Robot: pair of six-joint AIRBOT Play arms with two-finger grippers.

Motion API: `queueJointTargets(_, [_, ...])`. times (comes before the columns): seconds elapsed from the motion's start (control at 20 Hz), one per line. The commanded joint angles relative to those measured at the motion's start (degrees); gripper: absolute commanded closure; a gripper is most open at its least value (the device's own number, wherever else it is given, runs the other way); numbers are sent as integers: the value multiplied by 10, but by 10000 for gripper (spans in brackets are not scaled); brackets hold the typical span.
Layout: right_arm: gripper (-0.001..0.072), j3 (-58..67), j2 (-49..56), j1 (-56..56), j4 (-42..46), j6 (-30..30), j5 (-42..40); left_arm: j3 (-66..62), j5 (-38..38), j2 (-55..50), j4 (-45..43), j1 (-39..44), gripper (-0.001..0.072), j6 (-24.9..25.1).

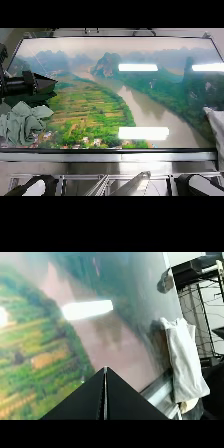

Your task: Fold the shirts.

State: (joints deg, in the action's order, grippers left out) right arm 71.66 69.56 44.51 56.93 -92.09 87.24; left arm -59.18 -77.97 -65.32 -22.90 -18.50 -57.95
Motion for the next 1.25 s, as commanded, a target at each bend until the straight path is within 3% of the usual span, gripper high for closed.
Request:
queueJointTargets(0.0, [697,-67,-41,-155,-14,68,-35,87,-9,75,-8,19,701,-2])
queueJointTargets(0.15, [697,-218,-113,-290,0,78,-74,224,4,185,-70,58,700,-23])
queueJointTargets(0.4, [697,-467,-245,-480,-6,64,-185,405,19,325,-75,115,699,-61])
queueJointTargets(0.7, [696,-479,-252,-504,-33,65,-200,442,50,412,-75,148,698,-110])
queueJointTargets(1.2, [695,-479,-251,-504,-32,66,-198,442,51,474,-75,148,698,-112])
